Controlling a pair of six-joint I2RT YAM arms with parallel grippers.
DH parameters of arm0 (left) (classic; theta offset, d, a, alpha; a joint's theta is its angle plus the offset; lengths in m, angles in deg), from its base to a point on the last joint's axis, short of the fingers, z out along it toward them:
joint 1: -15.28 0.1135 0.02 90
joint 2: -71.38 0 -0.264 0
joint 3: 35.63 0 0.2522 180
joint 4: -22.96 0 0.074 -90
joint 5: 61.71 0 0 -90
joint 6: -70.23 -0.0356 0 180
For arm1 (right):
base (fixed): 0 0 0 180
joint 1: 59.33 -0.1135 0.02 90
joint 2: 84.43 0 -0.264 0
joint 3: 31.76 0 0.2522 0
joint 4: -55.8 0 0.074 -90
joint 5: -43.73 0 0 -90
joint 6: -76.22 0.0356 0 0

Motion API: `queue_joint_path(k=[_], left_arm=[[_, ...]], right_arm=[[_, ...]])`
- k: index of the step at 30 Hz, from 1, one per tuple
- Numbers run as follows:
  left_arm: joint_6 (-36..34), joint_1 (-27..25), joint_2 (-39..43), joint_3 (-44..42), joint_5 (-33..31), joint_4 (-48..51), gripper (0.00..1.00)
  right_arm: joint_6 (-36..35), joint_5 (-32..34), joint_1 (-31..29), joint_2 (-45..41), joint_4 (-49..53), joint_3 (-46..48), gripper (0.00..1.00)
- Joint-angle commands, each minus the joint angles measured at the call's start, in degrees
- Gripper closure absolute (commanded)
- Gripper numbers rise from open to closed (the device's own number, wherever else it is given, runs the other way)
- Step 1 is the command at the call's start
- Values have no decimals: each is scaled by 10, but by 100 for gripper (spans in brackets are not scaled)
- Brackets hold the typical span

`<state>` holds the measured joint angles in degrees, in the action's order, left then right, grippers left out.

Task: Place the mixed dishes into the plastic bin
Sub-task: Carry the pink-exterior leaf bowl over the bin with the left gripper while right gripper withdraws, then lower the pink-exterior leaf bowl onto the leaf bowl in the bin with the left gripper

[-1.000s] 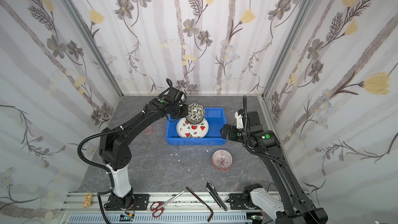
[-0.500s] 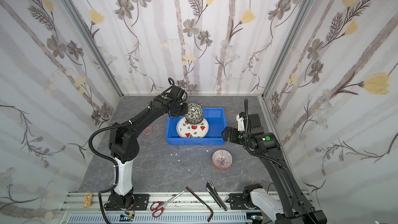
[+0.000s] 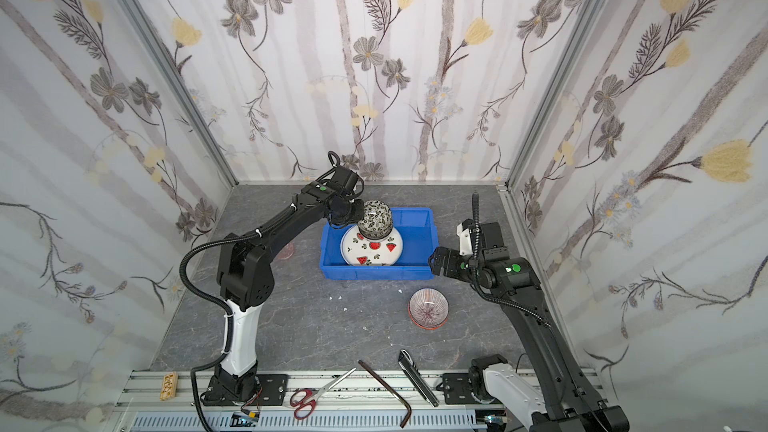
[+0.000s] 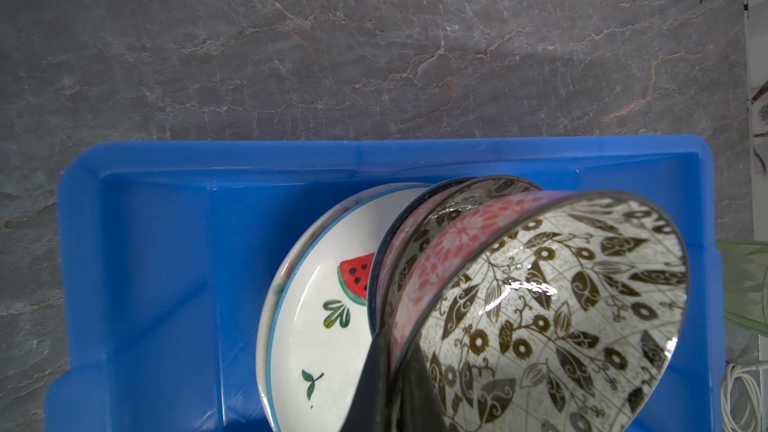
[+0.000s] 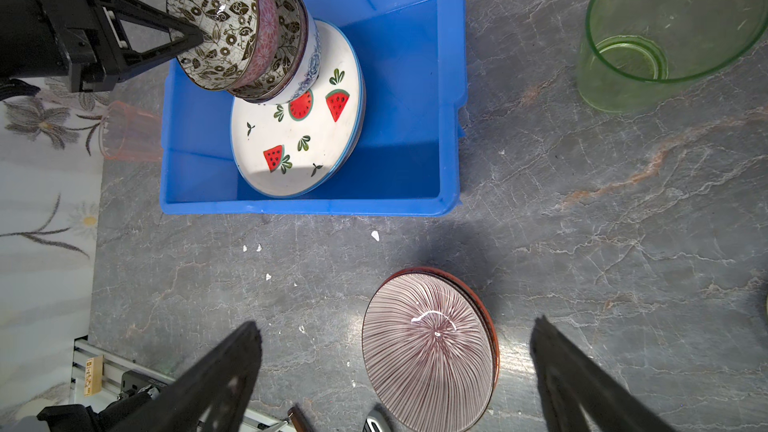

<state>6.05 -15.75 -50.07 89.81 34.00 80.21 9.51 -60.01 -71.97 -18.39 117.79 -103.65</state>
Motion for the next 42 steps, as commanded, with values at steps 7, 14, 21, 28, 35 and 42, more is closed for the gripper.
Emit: queue_joint_path(k=[7,14,21,28,35,42], left_arm=[[-1,0,-8,7,8,-9,100],[-1,0,-12,8,15,-10,100],[0,-1,-13,10,23,-10,100],[1,-1,-10,12,30,-9,95],[-1,-1,-11,8,30,-9,92],[-1,-1,-13,7,32,-9,88]], right_arm=[[-9,-9,3,2,-25,9,0],[-10,-12,4,3,-28,14,0],[-11,-13,6,4,-29,16,0],[-11,-17,7,7,-33,16,0],[-11,-18,7,11,-34,15,0],[-12,-20,6,14,-35,15,0]])
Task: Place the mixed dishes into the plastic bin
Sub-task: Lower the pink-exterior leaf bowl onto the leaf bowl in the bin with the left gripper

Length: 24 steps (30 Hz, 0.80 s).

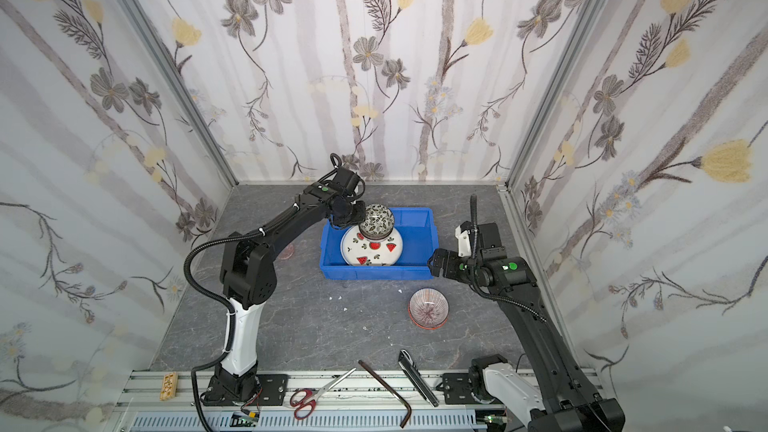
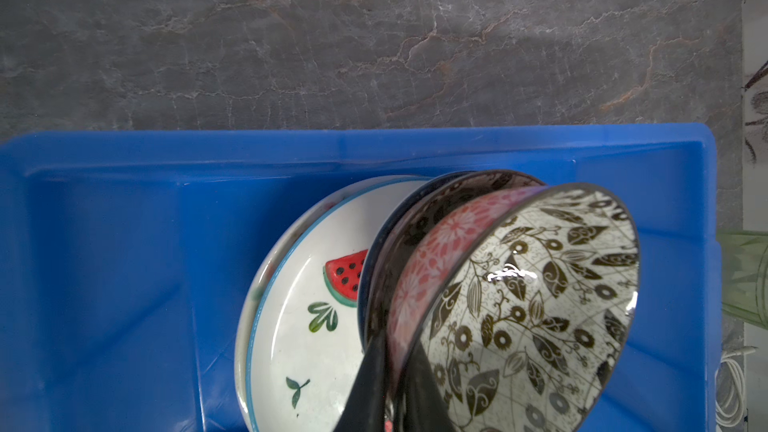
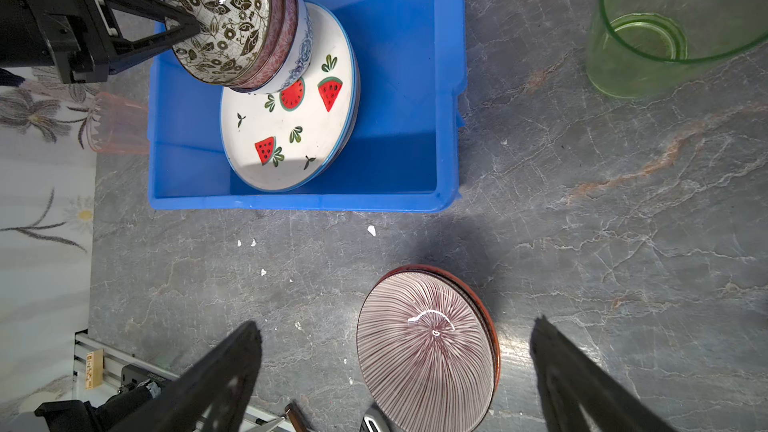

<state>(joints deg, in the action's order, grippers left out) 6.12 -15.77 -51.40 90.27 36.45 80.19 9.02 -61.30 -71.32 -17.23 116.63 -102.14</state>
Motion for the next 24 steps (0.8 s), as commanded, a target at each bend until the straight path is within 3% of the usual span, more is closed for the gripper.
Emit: queue_joint_path(k=[1,4,16,24], left_arm=[[-1,0,0,2,8,-9,88],[-1,-1,-2,3,8,-9,87],[-1,-1,0,5,11,-9,67],[-1,-1,14,4,8,-9,43]], right_arm=[[-7,-7,0,3,-24,0,0],[-8,-7,0,4,-26,1,0],[-7,-12,1,2,-25,4,0],[2,6,2,-5,-15,5,0]])
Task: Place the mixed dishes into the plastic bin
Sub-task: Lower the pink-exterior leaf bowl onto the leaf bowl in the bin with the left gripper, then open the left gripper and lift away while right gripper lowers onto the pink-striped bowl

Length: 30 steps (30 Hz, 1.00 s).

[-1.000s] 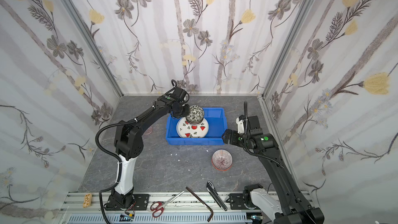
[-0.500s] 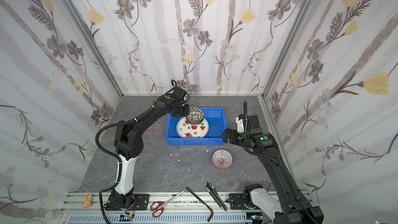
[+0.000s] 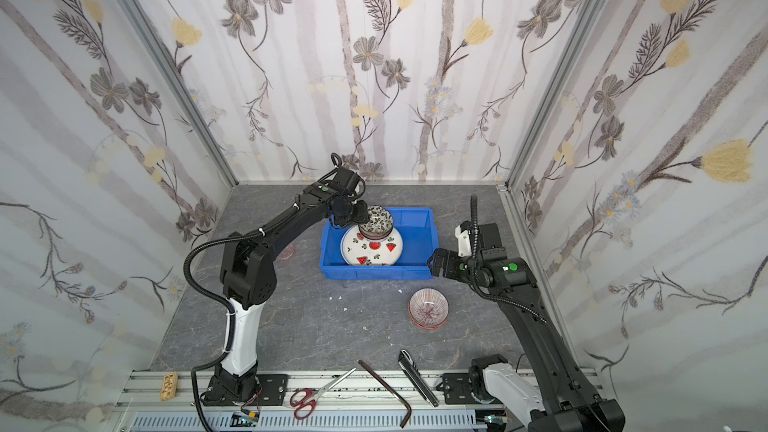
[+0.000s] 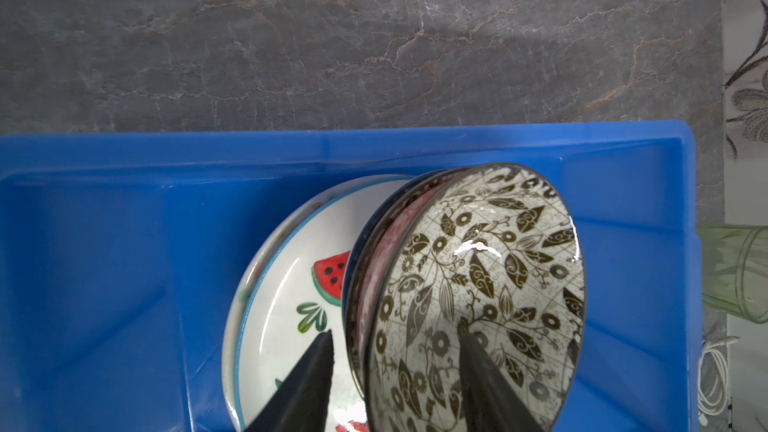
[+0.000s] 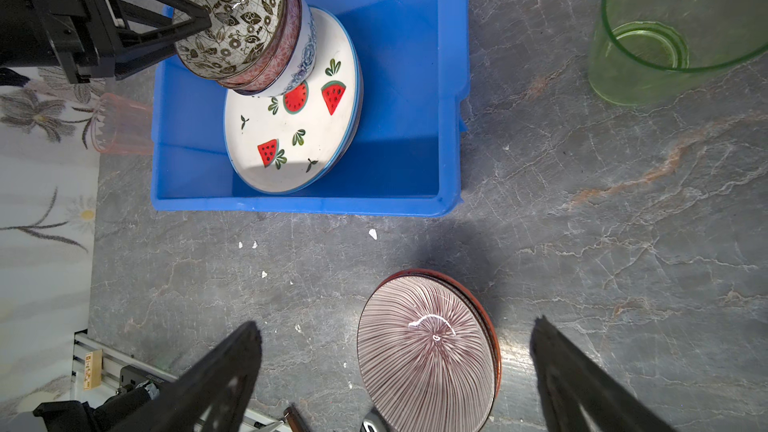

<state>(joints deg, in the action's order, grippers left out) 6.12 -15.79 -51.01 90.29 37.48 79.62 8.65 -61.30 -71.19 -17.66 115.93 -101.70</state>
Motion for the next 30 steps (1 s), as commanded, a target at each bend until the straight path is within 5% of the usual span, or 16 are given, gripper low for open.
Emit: queue_joint_path(k=[1,14,18,30], left_arm=[[0,0,12,4,-2,-3,41],[11,-12,87,-44,-2,-4,0],[21,-36,128,-87,-1,-4,0],[111,-167,201,-196,-42,-44,0]], right_arm=[[8,12,2,1,-3,1,0],[3,20,-1,-5,42,47,0],[11,35,-2,-15,57,69,7],[26,52,-35,-4,45,125,47]])
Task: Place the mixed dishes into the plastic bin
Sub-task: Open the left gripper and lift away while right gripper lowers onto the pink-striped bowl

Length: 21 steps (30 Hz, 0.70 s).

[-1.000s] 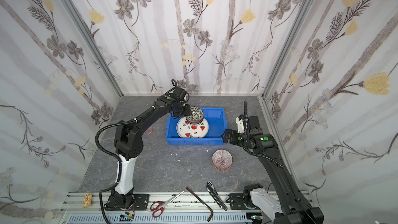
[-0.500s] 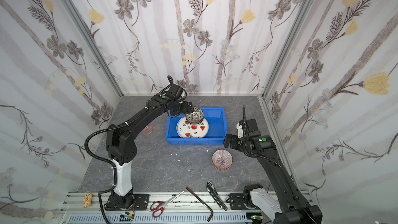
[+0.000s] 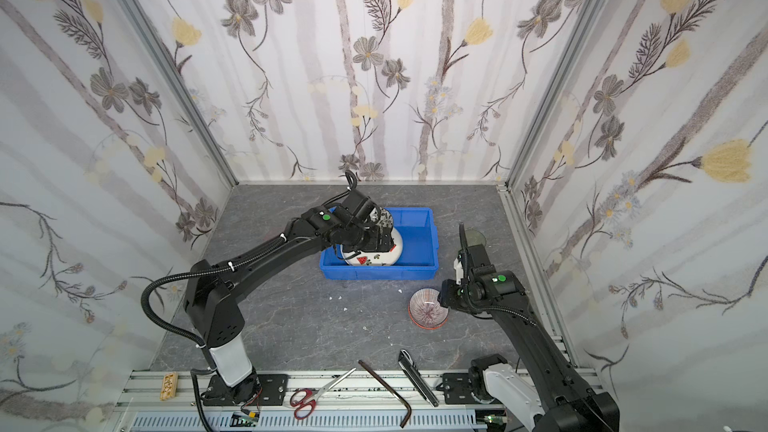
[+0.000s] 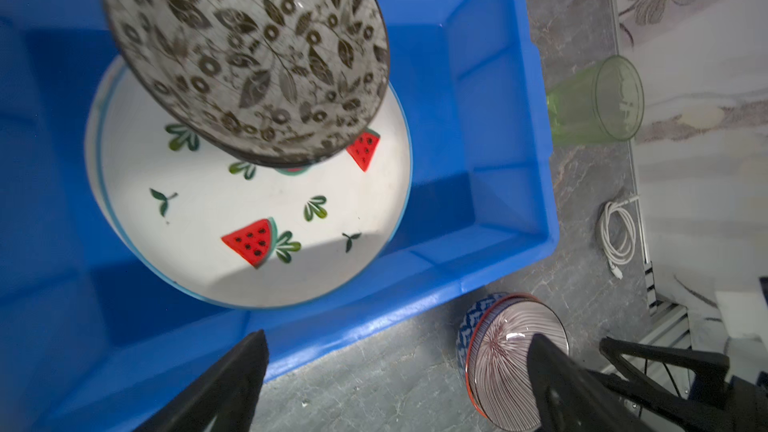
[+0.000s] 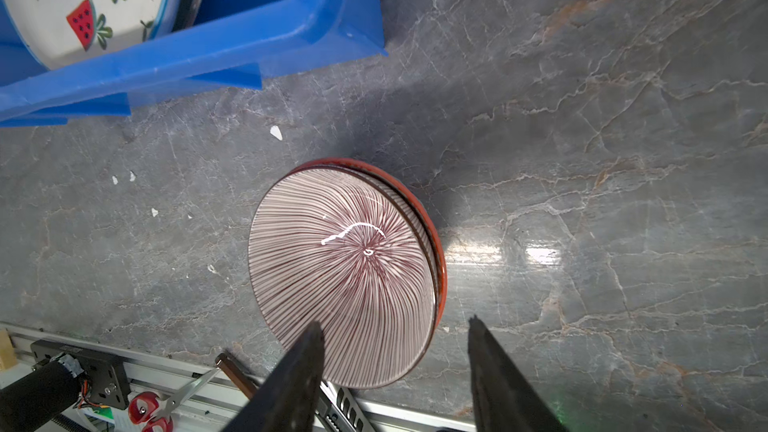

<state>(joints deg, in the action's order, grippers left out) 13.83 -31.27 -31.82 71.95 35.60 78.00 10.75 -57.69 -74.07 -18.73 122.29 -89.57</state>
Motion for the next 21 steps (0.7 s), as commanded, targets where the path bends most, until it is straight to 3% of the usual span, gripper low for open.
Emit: queue_joint_path(k=[1,12,21], left_arm=[[42,-19,12,-22,-23,-39,0],[100,-49,54,-92,-13,-145,2],[111,-51,52,-114,12,-168,2]], right_arm=[[6,18,-9,10,-20,4,48],[11,27,-19,24,-35,43,57],[11,29,-24,39,-45,43,67]])
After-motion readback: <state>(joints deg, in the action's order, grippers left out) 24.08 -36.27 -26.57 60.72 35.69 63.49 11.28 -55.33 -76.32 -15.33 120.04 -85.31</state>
